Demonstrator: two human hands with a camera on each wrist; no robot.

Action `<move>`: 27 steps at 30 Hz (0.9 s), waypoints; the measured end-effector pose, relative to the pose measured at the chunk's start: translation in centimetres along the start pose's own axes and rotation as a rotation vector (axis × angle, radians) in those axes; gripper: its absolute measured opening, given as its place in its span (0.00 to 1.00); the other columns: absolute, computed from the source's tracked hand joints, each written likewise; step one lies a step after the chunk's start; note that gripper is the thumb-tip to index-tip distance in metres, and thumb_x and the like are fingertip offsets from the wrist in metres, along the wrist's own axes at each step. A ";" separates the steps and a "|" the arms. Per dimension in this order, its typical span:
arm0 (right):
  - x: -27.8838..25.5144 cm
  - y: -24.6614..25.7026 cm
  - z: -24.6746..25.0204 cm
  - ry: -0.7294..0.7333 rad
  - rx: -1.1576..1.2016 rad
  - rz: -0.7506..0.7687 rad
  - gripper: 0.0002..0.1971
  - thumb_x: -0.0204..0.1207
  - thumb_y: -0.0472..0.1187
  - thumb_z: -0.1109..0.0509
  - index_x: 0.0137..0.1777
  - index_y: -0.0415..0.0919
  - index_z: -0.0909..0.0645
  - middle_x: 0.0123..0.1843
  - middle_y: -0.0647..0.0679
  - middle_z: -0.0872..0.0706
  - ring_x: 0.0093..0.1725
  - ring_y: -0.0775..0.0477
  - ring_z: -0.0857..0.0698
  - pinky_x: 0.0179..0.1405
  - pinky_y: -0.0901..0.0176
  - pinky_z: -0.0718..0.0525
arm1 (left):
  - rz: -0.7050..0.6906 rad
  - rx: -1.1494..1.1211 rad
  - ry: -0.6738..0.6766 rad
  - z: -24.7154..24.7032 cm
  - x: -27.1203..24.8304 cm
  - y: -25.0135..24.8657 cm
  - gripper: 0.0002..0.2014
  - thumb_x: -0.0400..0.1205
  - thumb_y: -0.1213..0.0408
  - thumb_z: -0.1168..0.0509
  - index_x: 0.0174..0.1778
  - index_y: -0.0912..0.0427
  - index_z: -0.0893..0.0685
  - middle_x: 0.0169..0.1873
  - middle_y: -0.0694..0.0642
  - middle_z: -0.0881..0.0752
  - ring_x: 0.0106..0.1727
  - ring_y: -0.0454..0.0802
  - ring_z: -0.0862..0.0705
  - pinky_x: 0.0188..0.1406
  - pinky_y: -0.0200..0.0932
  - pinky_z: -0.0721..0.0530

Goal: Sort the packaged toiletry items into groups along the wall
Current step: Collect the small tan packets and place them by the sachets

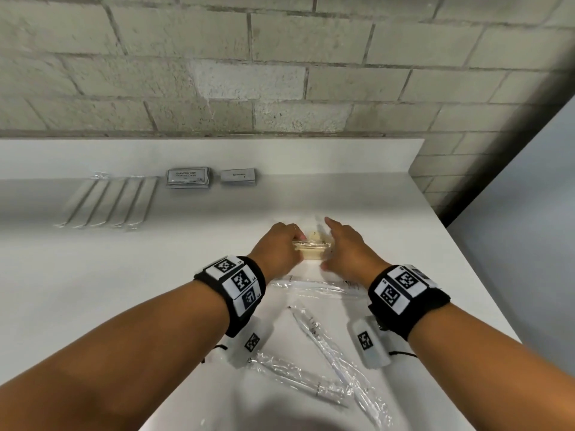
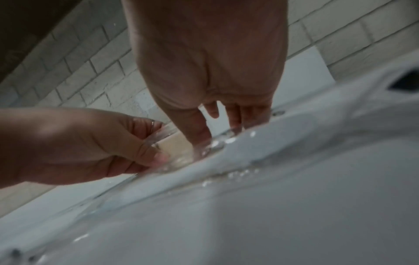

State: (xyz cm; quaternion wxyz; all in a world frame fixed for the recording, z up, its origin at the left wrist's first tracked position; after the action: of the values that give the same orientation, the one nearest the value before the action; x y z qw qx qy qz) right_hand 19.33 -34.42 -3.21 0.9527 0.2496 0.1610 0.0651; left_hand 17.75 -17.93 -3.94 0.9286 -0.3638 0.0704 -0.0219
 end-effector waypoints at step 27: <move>0.1 2.1 2.1 -0.060 0.074 0.224 0.14 0.71 0.29 0.31 0.31 0.49 0.19 0.33 0.58 0.16 0.33 0.56 0.19 0.34 0.64 0.24 | 0.081 -0.102 -0.162 -0.1 -1.0 1.5 0.38 0.68 0.65 0.26 0.74 0.51 0.33 0.64 0.54 0.31 0.63 0.47 0.25 0.64 0.37 0.25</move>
State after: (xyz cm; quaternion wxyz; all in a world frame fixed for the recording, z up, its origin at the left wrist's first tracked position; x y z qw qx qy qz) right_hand 20.04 -33.51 -0.46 0.9339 0.3030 0.1060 0.1576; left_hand 16.75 -16.84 -4.89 0.9117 -0.4079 0.0106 0.0489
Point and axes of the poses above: each hand's wrist, its own x-axis towards the middle knuckle, its own z-axis out of the back of the hand, y = z × x, the point moved 1 cm from there along x, towards the middle knuckle
